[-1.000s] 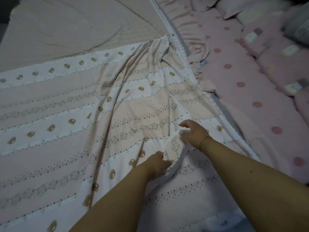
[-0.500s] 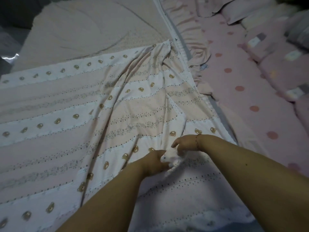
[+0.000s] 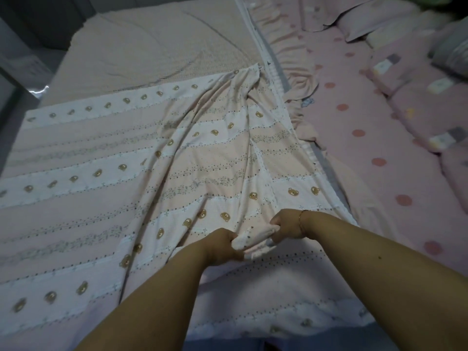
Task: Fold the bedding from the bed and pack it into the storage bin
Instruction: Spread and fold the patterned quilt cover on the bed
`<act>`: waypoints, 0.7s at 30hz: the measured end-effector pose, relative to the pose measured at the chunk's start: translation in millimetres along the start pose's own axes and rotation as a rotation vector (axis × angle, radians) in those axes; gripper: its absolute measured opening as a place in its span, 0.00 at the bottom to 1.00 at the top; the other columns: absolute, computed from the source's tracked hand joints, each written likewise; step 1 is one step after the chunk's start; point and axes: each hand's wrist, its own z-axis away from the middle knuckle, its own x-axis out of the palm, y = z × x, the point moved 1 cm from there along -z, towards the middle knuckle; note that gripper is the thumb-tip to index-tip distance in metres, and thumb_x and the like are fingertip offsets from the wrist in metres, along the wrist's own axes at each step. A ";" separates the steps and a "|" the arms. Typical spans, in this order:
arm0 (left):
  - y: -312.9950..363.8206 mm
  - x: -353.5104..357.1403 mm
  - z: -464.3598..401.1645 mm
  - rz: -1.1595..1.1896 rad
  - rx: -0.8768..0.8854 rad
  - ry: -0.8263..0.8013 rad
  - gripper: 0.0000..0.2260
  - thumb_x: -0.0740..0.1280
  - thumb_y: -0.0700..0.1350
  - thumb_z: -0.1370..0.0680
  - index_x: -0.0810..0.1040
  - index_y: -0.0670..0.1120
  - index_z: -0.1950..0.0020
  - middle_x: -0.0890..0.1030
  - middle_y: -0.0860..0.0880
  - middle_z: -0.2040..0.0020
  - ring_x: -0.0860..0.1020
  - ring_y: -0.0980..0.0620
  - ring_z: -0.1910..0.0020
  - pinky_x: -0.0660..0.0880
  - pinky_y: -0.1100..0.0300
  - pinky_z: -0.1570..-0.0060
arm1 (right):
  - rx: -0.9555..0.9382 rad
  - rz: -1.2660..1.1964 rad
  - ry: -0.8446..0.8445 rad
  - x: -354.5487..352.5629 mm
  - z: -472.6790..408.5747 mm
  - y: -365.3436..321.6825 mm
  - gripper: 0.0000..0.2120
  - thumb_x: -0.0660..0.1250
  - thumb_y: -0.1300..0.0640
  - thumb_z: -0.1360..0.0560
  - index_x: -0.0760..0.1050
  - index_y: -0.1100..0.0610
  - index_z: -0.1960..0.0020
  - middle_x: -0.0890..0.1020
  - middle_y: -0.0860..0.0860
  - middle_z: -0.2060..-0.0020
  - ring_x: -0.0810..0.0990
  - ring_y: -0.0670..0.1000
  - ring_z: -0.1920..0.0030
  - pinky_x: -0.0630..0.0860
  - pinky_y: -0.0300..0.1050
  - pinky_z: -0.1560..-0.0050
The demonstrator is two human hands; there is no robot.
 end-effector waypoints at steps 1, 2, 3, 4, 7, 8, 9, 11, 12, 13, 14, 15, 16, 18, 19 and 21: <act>-2.2 -0.3 3.1 -0.051 0.002 0.013 0.13 0.73 0.51 0.28 0.81 0.43 0.51 0.79 0.47 0.58 0.74 0.51 0.60 0.70 0.60 0.60 | -0.009 0.019 0.017 1.0 5.0 -0.3 0.13 0.73 0.49 0.31 0.71 0.53 0.65 0.72 0.51 0.66 0.70 0.51 0.61 0.63 0.41 0.64; -2.8 1.1 7.6 -0.044 0.008 0.017 0.12 0.72 0.52 0.27 0.81 0.43 0.53 0.79 0.47 0.59 0.74 0.51 0.61 0.68 0.61 0.62 | -0.016 0.052 0.020 3.6 8.8 -1.7 0.12 0.73 0.50 0.31 0.72 0.54 0.63 0.73 0.51 0.64 0.71 0.51 0.61 0.64 0.41 0.64; -1.8 5.0 12.7 -0.008 0.022 0.012 0.11 0.71 0.51 0.26 0.81 0.44 0.55 0.78 0.48 0.60 0.73 0.52 0.62 0.68 0.61 0.63 | -0.029 0.078 0.017 7.8 13.5 -4.8 0.08 0.72 0.52 0.30 0.75 0.55 0.59 0.74 0.51 0.61 0.72 0.52 0.59 0.68 0.41 0.61; 0.6 10.6 19.0 0.026 0.036 0.003 0.10 0.71 0.50 0.26 0.81 0.44 0.55 0.79 0.48 0.60 0.73 0.52 0.62 0.68 0.62 0.63 | -0.057 0.104 0.013 12.4 18.0 -7.9 0.08 0.72 0.55 0.30 0.77 0.56 0.53 0.75 0.51 0.58 0.73 0.52 0.56 0.70 0.42 0.56; 9.1 33.1 37.4 0.025 0.079 -0.026 0.11 0.71 0.49 0.26 0.82 0.43 0.51 0.79 0.47 0.59 0.73 0.51 0.61 0.70 0.61 0.60 | -0.097 0.211 0.010 27.4 37.9 -15.4 0.15 0.70 0.57 0.28 0.76 0.59 0.43 0.75 0.51 0.55 0.73 0.51 0.53 0.69 0.41 0.53; 9.6 39.5 40.7 -0.017 0.074 -0.036 0.12 0.70 0.50 0.25 0.82 0.43 0.50 0.79 0.47 0.58 0.74 0.50 0.59 0.70 0.60 0.58 | -0.083 0.226 0.005 30.2 42.7 -13.5 0.13 0.70 0.57 0.28 0.77 0.60 0.45 0.76 0.51 0.56 0.73 0.51 0.54 0.68 0.41 0.54; 7.9 45.7 46.0 -0.077 0.060 -0.042 0.13 0.69 0.51 0.25 0.81 0.42 0.49 0.80 0.45 0.56 0.74 0.49 0.58 0.71 0.58 0.56 | -0.061 0.239 0.001 33.9 49.6 -11.8 0.12 0.70 0.56 0.28 0.79 0.60 0.47 0.77 0.52 0.57 0.74 0.51 0.55 0.69 0.41 0.54; 1.7 54.0 55.9 -0.174 0.031 -0.048 0.13 0.69 0.52 0.25 0.80 0.43 0.50 0.81 0.44 0.54 0.75 0.48 0.58 0.71 0.56 0.54 | -0.031 0.286 0.016 42.7 62.6 -5.2 0.06 0.70 0.54 0.28 0.79 0.57 0.55 0.77 0.51 0.60 0.74 0.51 0.57 0.68 0.42 0.55; -0.5 56.8 60.8 -0.190 0.025 -0.048 0.12 0.69 0.52 0.25 0.80 0.43 0.51 0.80 0.45 0.55 0.75 0.48 0.58 0.71 0.56 0.54 | -0.028 0.313 0.036 46.5 68.2 -1.5 0.06 0.70 0.53 0.28 0.76 0.55 0.61 0.76 0.50 0.64 0.73 0.52 0.59 0.67 0.42 0.56; -0.2 60.6 66.8 -0.190 0.027 -0.048 0.12 0.69 0.51 0.25 0.80 0.43 0.51 0.80 0.45 0.55 0.75 0.48 0.58 0.71 0.55 0.54 | -0.022 0.346 0.051 50.8 76.4 0.2 0.11 0.70 0.52 0.28 0.72 0.52 0.66 0.73 0.49 0.67 0.72 0.51 0.61 0.66 0.42 0.57; 0.9 64.8 72.1 -0.189 0.036 -0.047 0.12 0.68 0.51 0.24 0.80 0.43 0.51 0.80 0.45 0.55 0.75 0.48 0.58 0.72 0.54 0.53 | -0.008 0.383 0.060 55.4 84.1 2.1 0.14 0.70 0.51 0.28 0.69 0.50 0.68 0.71 0.47 0.69 0.71 0.51 0.63 0.65 0.42 0.57; 4.4 70.6 78.9 -0.192 0.052 -0.045 0.12 0.68 0.51 0.24 0.81 0.42 0.51 0.81 0.44 0.55 0.76 0.47 0.58 0.73 0.54 0.52 | 0.004 0.424 0.075 60.9 94.7 3.4 0.14 0.69 0.49 0.27 0.68 0.50 0.68 0.71 0.47 0.68 0.70 0.51 0.63 0.65 0.42 0.57; 8.6 76.7 84.4 -0.201 0.068 -0.040 0.13 0.68 0.51 0.24 0.81 0.41 0.51 0.81 0.43 0.54 0.76 0.47 0.57 0.73 0.54 0.51 | 0.016 0.466 0.087 65.5 104.4 4.9 0.12 0.68 0.48 0.27 0.71 0.51 0.65 0.73 0.48 0.66 0.72 0.52 0.60 0.66 0.43 0.55; 18.5 92.0 97.8 -0.222 0.095 -0.039 0.14 0.68 0.52 0.24 0.81 0.40 0.53 0.79 0.43 0.58 0.74 0.47 0.60 0.71 0.56 0.55 | 0.048 0.538 0.126 75.5 123.2 10.2 0.09 0.67 0.47 0.26 0.75 0.52 0.57 0.77 0.51 0.57 0.74 0.53 0.54 0.68 0.46 0.49; 23.6 101.7 105.6 -0.228 0.106 -0.046 0.15 0.68 0.53 0.24 0.80 0.41 0.55 0.78 0.44 0.60 0.73 0.48 0.61 0.69 0.56 0.57 | 0.063 0.575 0.142 80.8 134.1 13.1 0.08 0.66 0.47 0.26 0.74 0.51 0.58 0.76 0.51 0.55 0.72 0.53 0.53 0.67 0.47 0.48; 31.9 119.9 119.6 -0.225 0.116 -0.060 0.15 0.67 0.54 0.23 0.78 0.42 0.58 0.75 0.44 0.62 0.71 0.47 0.62 0.66 0.57 0.60 | 0.097 0.640 0.151 89.4 151.6 19.1 0.14 0.65 0.47 0.25 0.67 0.50 0.66 0.76 0.50 0.56 0.68 0.51 0.55 0.66 0.47 0.47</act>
